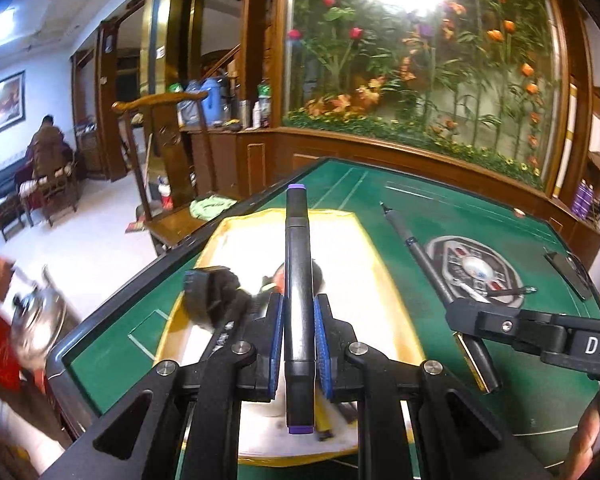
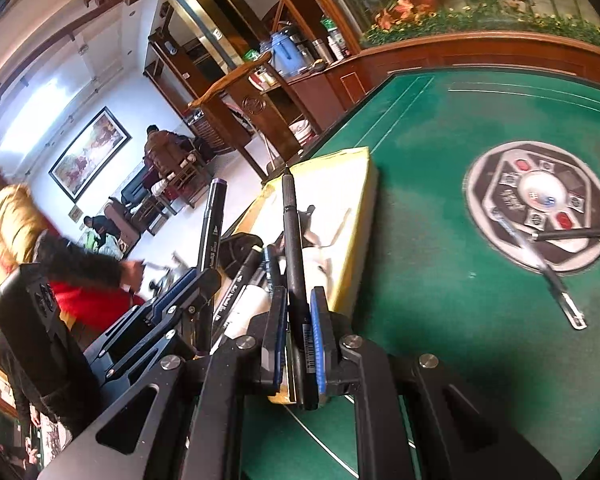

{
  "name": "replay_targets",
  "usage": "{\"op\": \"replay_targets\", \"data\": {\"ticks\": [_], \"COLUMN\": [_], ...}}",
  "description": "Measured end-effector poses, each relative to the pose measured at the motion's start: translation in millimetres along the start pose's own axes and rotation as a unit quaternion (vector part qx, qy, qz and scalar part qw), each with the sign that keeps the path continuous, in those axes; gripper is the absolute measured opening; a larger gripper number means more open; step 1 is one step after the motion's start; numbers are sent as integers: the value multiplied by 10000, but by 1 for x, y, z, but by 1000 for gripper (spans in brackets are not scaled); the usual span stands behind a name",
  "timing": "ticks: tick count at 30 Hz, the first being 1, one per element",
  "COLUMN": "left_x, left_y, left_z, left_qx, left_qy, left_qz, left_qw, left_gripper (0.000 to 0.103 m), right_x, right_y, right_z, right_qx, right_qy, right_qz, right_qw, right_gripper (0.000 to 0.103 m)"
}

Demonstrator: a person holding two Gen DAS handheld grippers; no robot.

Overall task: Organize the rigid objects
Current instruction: 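Carry the black pen and purple-capped marker over the tray, then lower both items into the tray and open both grippers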

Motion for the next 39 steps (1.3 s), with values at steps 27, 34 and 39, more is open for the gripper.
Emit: {"op": "replay_targets", "data": {"ticks": [27, 34, 39], "left_x": [13, 14, 13], "left_y": [39, 40, 42], "left_z": [-16, -16, -16], "left_qx": [-99, -107, -113], "left_qy": [-23, 29, 28], "left_qz": [-565, -576, -591], "left_qw": [9984, 9983, 9982], "left_gripper": [15, 15, 15], "right_x": [1, 0, 2], "right_y": [70, 68, 68], "right_z": [-9, -12, -14], "right_qx": [507, 629, 694], "right_qy": [125, 14, -51], "right_qz": [-521, -462, -420], "right_qw": [9973, 9970, 9967], "right_gripper": [11, 11, 11]}}
Point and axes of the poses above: each gripper's, at about its wrist camera, not at the fingertips, and y roughly the way its jaws point, z to its right, x to its underside, the point moved 3 cm from there along y, roughly the way its jaws point, and after that the axes turned 6 degrees about -y, right-handed, at the moved point
